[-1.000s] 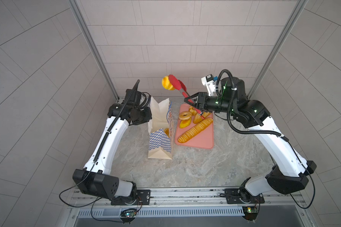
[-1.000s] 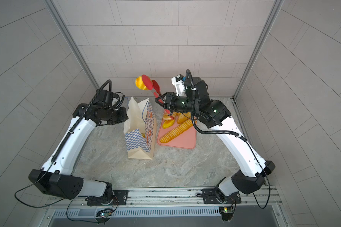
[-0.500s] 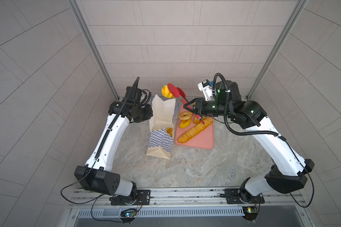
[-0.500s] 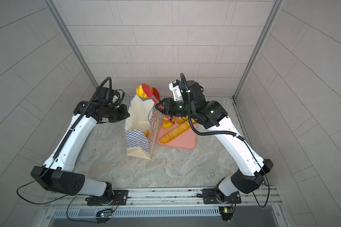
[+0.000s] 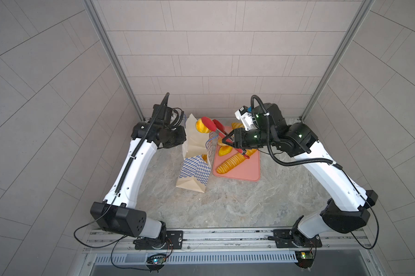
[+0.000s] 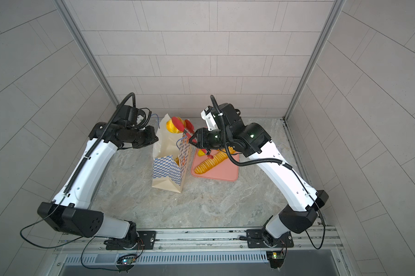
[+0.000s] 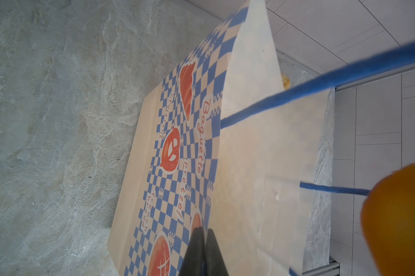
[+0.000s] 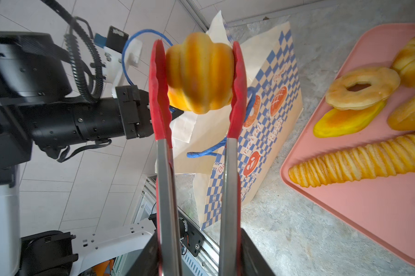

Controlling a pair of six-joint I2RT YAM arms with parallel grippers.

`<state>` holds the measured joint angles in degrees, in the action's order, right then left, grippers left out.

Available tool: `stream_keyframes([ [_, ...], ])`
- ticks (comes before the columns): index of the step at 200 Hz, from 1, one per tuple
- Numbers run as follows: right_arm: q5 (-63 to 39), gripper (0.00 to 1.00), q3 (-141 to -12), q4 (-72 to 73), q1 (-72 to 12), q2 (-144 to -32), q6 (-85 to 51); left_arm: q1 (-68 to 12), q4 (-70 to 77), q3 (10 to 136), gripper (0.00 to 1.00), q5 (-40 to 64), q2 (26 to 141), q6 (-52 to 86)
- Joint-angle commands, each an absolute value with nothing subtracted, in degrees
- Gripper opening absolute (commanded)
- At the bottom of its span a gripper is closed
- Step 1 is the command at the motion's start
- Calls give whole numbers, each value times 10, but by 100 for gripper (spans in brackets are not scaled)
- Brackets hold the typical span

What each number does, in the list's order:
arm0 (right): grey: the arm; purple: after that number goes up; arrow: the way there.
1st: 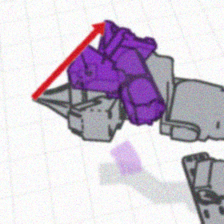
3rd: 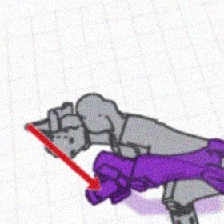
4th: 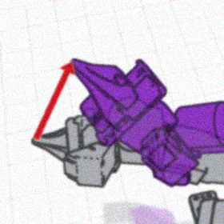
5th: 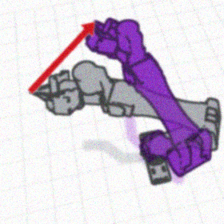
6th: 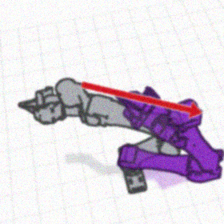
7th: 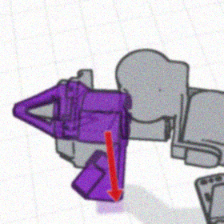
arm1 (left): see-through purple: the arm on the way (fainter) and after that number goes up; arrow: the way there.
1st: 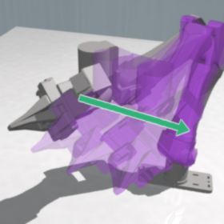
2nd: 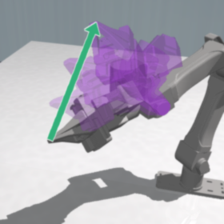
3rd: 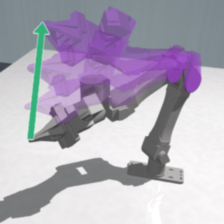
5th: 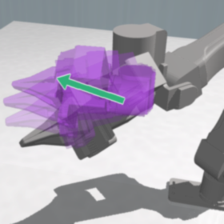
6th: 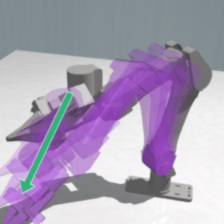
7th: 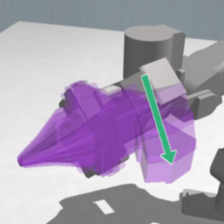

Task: Pack bread into a paper bag
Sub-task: Place the bread in the paper bag.

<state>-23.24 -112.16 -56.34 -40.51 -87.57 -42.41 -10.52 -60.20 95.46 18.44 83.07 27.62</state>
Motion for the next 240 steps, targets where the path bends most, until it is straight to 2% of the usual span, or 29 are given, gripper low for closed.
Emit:
stream_keyframes([
  [1,-228,46,-1136,-572,-412,-878,-410,-107,-596,970,0,192,826,281],
  [35,-221,46,-1150,-575,-418,-883,-408,-107,-599,967,0,191,823,279],
  [130,-217,59,-1176,-600,-421,-898,-400,-107,-601,966,0,189,815,281],
  [240,-207,54,-1176,-588,-399,-869,-409,-107,-604,955,0,180,808,281],
])
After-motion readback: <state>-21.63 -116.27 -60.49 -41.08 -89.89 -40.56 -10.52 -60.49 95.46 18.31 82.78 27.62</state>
